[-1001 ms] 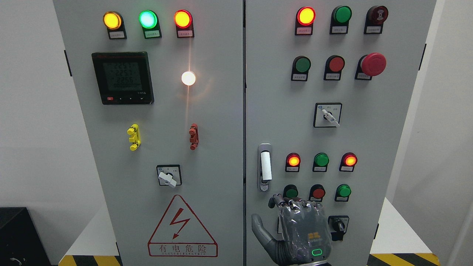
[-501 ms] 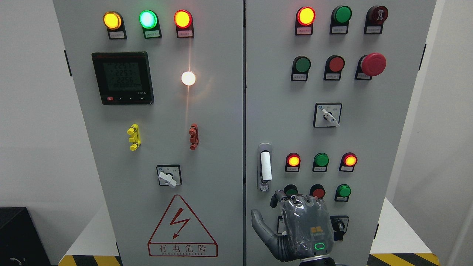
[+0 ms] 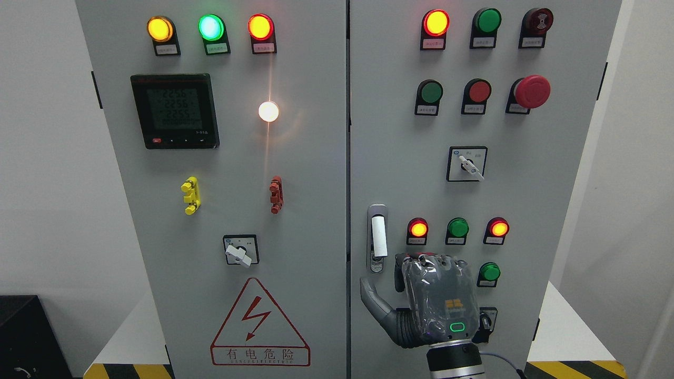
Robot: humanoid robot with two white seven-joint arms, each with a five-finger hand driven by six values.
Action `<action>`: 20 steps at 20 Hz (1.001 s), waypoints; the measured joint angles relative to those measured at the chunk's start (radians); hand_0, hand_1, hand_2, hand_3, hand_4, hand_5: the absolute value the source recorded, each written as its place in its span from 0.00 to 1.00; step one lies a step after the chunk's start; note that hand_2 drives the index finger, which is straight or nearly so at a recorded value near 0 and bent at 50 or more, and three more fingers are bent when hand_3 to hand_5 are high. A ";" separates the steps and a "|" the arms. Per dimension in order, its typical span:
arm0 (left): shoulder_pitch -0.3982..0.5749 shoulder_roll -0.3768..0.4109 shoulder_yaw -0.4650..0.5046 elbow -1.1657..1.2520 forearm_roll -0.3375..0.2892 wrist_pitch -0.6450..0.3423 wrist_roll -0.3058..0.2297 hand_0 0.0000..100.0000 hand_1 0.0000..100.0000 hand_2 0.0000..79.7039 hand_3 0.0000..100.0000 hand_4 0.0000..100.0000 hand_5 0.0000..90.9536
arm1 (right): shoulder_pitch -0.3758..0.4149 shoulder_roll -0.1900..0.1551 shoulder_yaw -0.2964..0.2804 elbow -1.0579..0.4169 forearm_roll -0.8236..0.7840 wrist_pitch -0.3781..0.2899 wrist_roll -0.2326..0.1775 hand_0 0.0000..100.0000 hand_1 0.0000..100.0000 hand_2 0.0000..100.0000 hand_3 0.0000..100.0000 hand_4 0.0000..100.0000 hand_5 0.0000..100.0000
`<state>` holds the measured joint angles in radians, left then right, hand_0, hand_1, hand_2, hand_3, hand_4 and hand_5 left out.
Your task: Release door handle
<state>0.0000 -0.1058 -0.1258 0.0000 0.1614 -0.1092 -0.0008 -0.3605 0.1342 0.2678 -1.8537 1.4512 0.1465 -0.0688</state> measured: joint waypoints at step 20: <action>0.000 0.000 0.000 0.000 0.000 0.000 0.000 0.12 0.56 0.00 0.00 0.00 0.00 | -0.083 0.001 0.003 0.054 0.015 0.027 0.032 0.27 0.34 0.96 1.00 1.00 1.00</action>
<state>0.0000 -0.1058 -0.1258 0.0000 0.1613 -0.1092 -0.0008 -0.4439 0.1355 0.2712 -1.7993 1.4662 0.1731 -0.0367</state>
